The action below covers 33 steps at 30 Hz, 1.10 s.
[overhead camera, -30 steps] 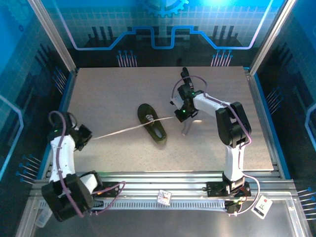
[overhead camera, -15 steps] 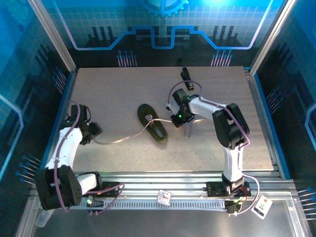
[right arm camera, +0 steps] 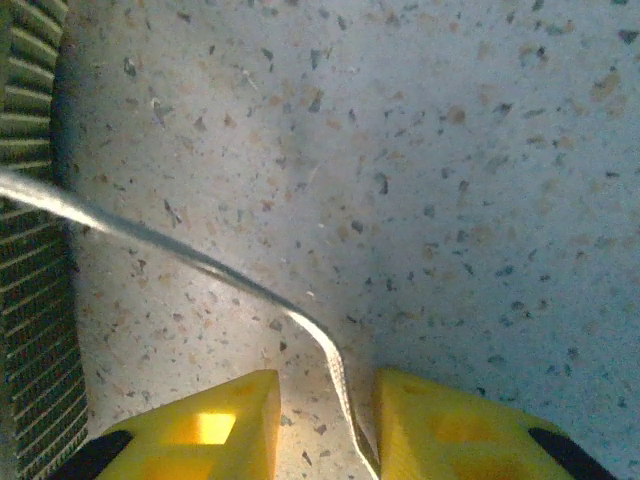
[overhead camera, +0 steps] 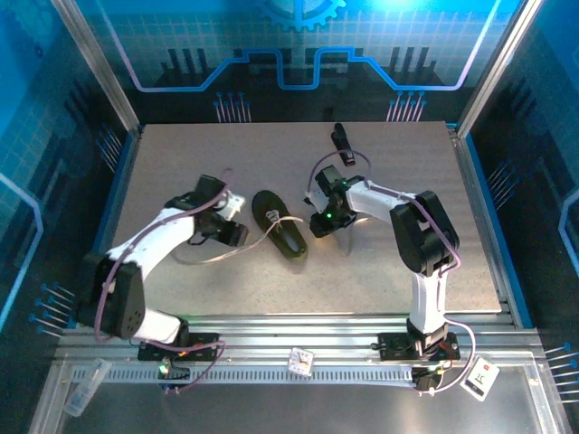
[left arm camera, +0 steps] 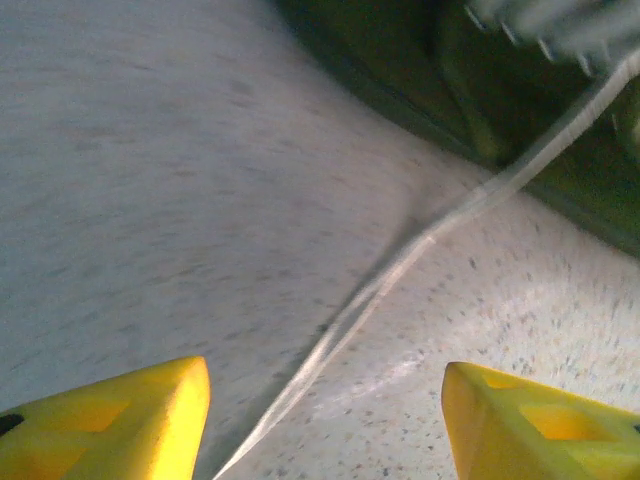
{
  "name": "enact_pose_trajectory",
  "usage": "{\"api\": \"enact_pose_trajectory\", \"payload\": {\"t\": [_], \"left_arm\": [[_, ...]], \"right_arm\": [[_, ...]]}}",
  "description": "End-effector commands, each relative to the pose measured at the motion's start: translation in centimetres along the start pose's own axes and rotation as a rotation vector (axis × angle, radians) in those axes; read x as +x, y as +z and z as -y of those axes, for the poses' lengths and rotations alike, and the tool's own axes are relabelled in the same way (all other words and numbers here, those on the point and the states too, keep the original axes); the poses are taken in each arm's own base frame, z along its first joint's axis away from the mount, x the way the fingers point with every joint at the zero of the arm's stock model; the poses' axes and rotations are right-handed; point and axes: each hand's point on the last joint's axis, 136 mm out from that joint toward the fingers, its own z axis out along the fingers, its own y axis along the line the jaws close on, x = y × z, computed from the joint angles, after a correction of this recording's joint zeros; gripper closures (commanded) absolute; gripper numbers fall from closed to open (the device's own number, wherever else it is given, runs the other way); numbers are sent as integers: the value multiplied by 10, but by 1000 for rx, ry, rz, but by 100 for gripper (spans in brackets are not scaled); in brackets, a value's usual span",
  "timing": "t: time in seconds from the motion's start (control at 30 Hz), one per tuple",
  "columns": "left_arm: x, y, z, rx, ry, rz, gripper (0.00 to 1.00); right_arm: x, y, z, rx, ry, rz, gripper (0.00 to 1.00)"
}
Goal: Tie the shoes
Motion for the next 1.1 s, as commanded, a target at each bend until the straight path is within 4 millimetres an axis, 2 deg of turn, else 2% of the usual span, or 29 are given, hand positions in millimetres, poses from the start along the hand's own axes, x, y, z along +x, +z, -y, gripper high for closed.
{"api": "enact_pose_trajectory", "payload": {"t": [0.0,0.17,0.4,0.43,0.53,0.6,0.63,0.73,0.8,0.93,1.07], "left_arm": [[-9,17,8,18,175,-15,37],[-6,37,6,32,223,-42,36],[16,61,7,34,263,-167,36],[18,63,7,28,275,-177,40],[19,64,4,14,288,-183,40],[22,65,2,6,284,-205,51],[23,64,1,1,277,-215,63],[22,58,-1,-21,258,-205,91],[17,48,2,-23,252,-157,100],[-7,11,12,-6,245,14,100],[-26,-22,32,59,247,170,100]], "right_arm": [[26,-3,-3,5,27,-69,68],[32,-9,-7,-13,31,-65,67],[36,-8,-7,-12,31,-70,67],[36,-8,-8,-14,36,-68,67],[35,-8,-11,-37,47,-55,66],[34,-8,-15,-53,51,-51,66],[33,-9,-16,-59,52,-48,66],[33,-9,-24,-78,48,-44,66],[34,-8,-31,-100,41,-44,66],[39,-4,-51,-144,32,-38,69],[45,-1,-70,-192,42,-26,71]]}}
